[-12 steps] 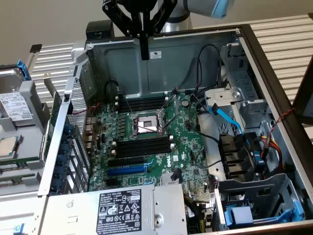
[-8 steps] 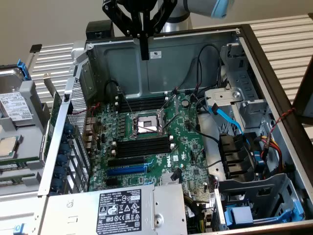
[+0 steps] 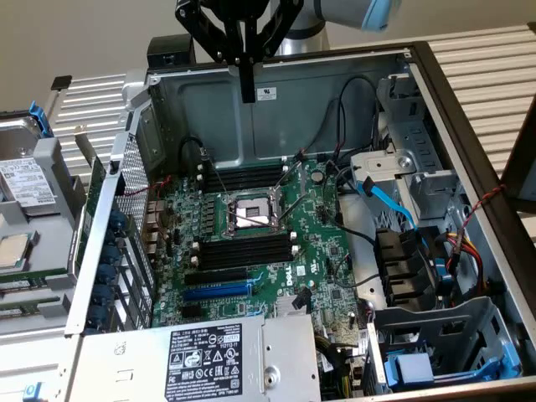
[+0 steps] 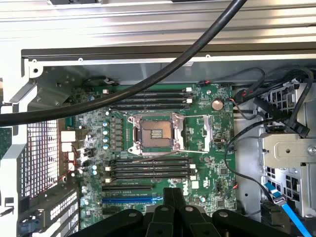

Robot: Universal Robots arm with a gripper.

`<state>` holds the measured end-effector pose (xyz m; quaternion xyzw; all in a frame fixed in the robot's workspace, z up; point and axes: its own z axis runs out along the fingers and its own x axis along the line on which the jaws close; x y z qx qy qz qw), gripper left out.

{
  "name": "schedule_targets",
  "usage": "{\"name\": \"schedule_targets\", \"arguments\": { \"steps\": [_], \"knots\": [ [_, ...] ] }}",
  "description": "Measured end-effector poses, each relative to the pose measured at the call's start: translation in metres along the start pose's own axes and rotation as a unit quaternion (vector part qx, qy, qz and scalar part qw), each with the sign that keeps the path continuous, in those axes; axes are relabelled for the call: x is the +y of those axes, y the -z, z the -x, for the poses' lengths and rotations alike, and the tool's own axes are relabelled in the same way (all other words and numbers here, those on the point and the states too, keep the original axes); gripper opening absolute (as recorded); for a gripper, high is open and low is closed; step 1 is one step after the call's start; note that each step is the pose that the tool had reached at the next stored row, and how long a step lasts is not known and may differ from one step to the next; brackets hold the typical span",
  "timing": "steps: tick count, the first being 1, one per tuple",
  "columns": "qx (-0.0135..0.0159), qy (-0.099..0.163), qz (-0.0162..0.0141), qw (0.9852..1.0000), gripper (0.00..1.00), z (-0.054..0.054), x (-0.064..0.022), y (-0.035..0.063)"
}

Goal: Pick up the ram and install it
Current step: 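Reach for the ram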

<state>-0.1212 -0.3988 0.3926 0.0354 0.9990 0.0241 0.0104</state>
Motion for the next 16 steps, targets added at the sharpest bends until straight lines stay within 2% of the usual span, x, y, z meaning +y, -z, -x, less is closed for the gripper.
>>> {"name": "schedule_targets", "arguments": {
  "steps": [5, 16],
  "knots": [
    [0.0000, 0.000, 0.0000, 1.0000, 0.11, -0.010, -0.0008, 0.0003],
    [0.0000, 0.000, 0.0001, 1.0000, 0.11, -0.044, -0.0061, 0.0012]
  ]
}}
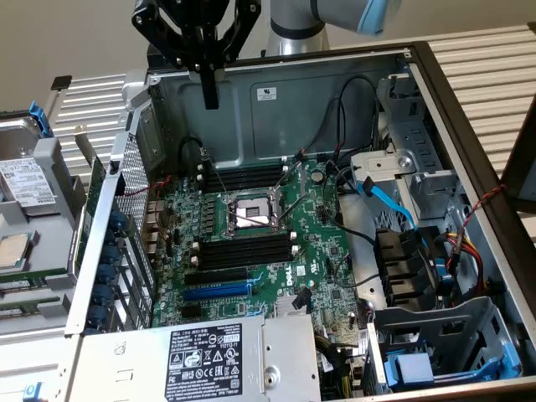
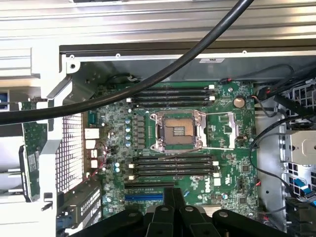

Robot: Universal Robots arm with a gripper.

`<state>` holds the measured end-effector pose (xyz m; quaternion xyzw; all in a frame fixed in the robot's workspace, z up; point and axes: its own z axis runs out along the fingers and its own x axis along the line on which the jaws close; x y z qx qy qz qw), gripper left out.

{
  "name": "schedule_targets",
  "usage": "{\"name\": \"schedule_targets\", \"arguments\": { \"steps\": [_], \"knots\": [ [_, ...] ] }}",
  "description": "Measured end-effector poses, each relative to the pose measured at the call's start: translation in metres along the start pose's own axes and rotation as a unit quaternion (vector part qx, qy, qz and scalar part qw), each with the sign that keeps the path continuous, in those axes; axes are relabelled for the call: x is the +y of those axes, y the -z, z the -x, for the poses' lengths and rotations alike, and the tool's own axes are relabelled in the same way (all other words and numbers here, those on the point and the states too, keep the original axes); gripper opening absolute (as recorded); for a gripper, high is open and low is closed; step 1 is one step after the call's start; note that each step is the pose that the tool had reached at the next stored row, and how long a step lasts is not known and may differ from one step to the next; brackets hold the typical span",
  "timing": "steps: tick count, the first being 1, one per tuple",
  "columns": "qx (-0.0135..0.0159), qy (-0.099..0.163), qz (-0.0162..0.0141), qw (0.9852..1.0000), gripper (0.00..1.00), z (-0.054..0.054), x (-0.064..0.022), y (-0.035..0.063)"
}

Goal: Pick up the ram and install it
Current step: 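Reach for the ram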

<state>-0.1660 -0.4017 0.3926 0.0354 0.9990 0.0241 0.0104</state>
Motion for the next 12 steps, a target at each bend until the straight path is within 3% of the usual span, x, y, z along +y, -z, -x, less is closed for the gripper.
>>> {"name": "schedule_targets", "arguments": {
  "steps": [12],
  "knots": [
    [0.0000, 0.000, 0.0001, 1.0000, 0.11, -0.048, -0.0082, 0.0013]
  ]
}}
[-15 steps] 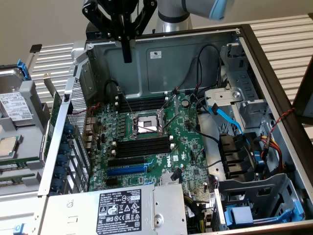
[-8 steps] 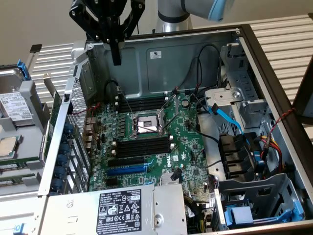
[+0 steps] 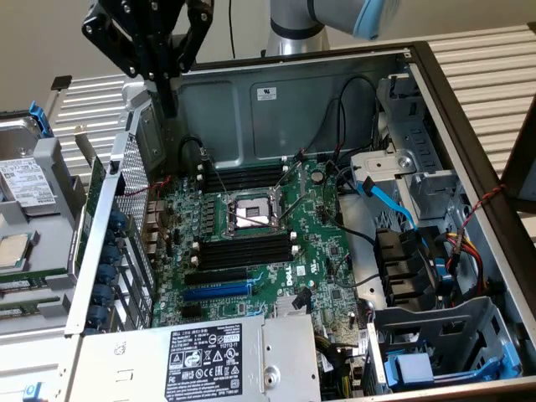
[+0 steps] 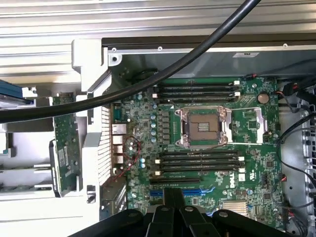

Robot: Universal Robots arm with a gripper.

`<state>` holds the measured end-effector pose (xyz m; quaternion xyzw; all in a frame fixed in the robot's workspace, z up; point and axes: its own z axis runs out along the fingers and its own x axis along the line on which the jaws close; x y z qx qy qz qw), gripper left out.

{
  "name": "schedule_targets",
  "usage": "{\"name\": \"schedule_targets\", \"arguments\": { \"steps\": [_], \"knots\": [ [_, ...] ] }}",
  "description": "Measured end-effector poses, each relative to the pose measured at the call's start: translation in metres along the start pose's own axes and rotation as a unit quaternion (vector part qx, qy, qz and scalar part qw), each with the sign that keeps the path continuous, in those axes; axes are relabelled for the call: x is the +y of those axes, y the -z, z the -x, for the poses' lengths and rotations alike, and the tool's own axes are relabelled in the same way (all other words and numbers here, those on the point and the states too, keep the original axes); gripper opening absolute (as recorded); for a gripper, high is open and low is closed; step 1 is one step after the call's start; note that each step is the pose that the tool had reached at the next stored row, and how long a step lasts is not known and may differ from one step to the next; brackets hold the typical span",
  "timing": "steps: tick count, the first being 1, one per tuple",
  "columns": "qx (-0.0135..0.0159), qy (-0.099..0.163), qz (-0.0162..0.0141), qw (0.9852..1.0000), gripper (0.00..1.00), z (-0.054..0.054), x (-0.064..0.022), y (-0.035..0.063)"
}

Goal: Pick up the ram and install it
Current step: 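Reach for the ram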

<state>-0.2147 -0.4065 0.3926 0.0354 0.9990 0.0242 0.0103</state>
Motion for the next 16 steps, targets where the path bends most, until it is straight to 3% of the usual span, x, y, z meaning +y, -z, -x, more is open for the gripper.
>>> {"name": "schedule_targets", "arguments": {
  "steps": [16],
  "knots": [
    [0.0000, 0.000, 0.0000, 1.0000, 0.11, -0.072, -0.0093, 0.0018]
  ]
}}
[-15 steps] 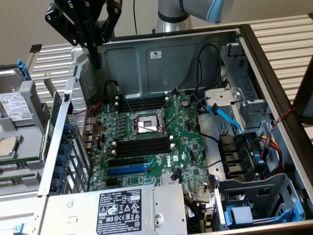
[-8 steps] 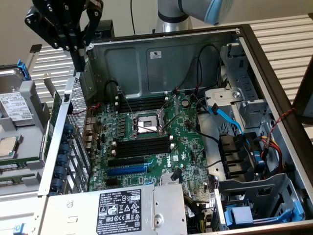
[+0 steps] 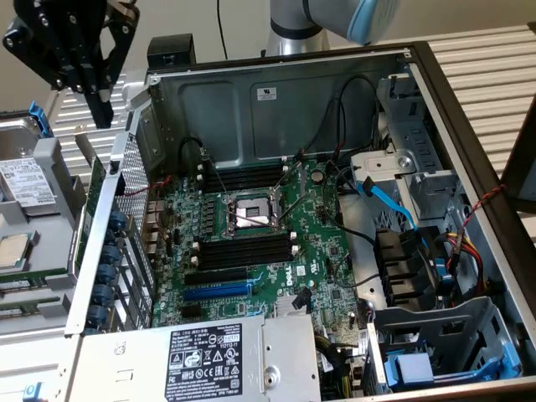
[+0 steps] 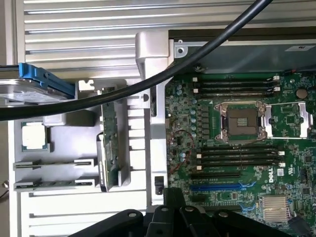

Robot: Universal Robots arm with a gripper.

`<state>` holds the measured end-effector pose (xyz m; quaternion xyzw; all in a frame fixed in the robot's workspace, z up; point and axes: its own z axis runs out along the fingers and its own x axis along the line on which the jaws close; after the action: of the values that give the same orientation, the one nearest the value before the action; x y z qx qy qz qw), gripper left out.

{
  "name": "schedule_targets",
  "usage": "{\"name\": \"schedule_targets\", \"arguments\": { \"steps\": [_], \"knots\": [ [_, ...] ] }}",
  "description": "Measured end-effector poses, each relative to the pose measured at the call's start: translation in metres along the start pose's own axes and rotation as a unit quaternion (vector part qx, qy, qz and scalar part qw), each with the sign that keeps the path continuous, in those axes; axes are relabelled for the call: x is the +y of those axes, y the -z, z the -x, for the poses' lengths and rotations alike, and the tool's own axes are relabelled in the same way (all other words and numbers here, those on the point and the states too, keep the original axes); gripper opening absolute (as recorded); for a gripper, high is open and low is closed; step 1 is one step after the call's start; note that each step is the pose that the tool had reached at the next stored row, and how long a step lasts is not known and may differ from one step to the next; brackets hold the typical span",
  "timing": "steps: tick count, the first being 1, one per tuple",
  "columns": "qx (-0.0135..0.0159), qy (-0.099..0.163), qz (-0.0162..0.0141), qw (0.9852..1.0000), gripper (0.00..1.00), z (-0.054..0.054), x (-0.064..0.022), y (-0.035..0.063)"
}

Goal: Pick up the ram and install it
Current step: 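Reach for the ram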

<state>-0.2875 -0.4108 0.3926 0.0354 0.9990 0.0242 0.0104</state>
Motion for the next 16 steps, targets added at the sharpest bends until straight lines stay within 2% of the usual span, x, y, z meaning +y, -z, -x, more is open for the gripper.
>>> {"name": "schedule_targets", "arguments": {
  "steps": [16],
  "knots": [
    [0.0000, 0.000, 0.0000, 1.0000, 0.11, -0.072, -0.0105, 0.0019]
  ]
}}
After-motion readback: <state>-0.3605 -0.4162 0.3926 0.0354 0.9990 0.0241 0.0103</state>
